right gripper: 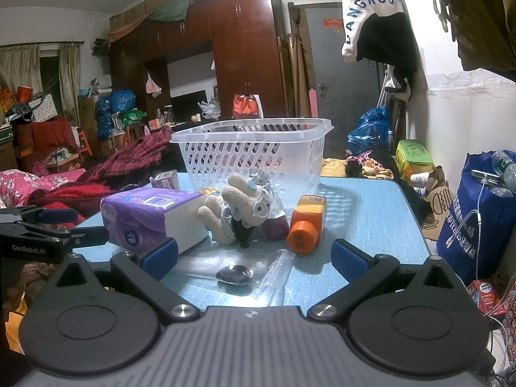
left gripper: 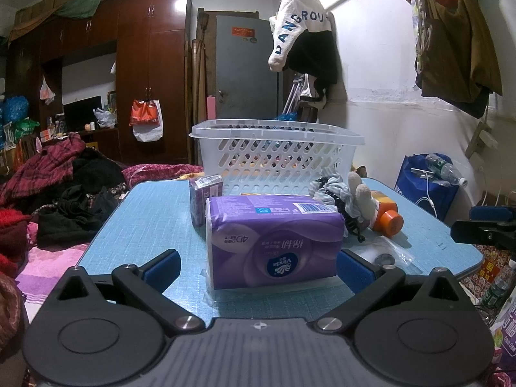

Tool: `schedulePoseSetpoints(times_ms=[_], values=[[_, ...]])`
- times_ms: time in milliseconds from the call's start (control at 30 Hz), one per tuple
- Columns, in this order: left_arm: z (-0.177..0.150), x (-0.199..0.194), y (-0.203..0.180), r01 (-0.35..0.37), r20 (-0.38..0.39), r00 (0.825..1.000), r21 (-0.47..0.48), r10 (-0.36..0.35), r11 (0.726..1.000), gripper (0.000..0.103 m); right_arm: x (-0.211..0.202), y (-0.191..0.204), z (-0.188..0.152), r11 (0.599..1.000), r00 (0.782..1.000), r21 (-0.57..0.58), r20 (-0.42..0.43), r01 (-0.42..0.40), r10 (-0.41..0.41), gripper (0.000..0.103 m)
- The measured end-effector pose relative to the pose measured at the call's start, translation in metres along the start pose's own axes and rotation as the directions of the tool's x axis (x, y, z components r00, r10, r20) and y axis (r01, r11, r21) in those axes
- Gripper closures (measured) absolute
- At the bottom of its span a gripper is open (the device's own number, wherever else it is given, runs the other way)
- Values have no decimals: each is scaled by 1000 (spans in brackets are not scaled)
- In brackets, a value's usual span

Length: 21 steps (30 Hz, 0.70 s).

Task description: Organize objects

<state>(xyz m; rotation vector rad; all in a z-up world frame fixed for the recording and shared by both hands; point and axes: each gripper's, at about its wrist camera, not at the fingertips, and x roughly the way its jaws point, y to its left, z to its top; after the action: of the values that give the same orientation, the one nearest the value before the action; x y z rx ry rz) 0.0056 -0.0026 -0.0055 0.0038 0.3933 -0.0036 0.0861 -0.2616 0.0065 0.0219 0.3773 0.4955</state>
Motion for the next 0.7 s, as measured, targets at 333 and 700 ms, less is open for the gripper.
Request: schedulePoseSetpoints(times_ms=[333,700], values=[[0,0,1,2,0,1000,1,-2,1000,0,0,0,0,1000,1000,0,-1,0,0,0],[9,-24,20,7,187,982,-42,1,999,0,-5,-1,-3,999,992,-19,124,-31,33,0]])
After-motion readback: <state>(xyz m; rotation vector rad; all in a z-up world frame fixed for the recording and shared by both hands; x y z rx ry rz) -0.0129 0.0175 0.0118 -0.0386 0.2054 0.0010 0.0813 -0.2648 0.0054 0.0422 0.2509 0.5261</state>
